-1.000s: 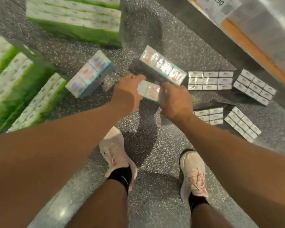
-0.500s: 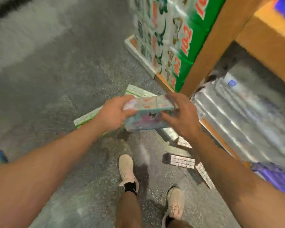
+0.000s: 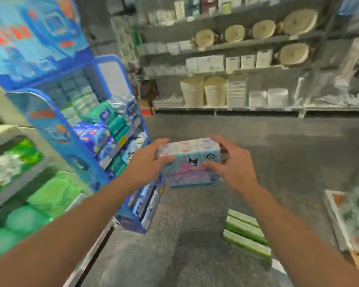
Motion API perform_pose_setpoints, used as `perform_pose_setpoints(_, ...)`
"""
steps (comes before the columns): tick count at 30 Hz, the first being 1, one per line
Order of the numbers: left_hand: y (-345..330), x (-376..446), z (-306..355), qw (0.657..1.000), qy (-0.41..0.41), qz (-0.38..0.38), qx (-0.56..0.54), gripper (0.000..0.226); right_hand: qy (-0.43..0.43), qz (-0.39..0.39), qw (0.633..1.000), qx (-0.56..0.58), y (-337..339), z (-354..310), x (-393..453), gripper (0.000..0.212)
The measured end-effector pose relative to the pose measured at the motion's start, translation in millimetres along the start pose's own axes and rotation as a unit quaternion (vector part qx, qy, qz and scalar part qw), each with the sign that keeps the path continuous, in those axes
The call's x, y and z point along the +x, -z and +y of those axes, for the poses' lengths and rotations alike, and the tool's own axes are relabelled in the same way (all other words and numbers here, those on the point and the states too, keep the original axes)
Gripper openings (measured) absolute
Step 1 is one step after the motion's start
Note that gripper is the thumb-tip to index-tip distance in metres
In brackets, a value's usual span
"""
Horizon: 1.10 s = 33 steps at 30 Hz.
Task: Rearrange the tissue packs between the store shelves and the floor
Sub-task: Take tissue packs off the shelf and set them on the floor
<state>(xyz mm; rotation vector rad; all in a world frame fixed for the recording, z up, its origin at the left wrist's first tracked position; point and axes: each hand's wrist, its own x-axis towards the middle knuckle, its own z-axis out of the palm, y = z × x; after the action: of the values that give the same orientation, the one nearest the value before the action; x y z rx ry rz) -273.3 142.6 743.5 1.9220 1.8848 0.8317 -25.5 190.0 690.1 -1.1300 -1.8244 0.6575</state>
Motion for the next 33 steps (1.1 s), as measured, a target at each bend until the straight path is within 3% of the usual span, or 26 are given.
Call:
perform_pose_setpoints(5,176,-84,-105,0.983,0.068,0.167,0.043,0.045,0.111,-0.05,0.991,0.062,-165,-157,41,0.074)
perform_pose_setpoints(8,268,-147,-177,0.965,0.118,0.231,0.052,0.049,0.163,-0.072,0.979,0.094,-273,-253,44,0.071)
perform_pose_setpoints(12,363,-214,-257,0.931,0.171,0.302,0.111,0.068,0.211,-0.106,0.959,0.154,-398,-360,33,0.071)
perform_pose_setpoints(15,415,-250,-304,0.901,0.208,0.348,0.153,0.071,0.237,-0.127,0.945,0.184,-470,-416,27,0.071)
perform_pose_setpoints(22,489,-282,-391,0.855,0.251,0.416,0.18,0.06,0.292,-0.137,0.924,0.208,-594,-500,44,0.07)
perform_pose_setpoints(33,580,-215,-522,0.776,0.313,0.463,0.291,0.047,0.331,-0.179,0.888,0.263,-784,-552,153,0.069)
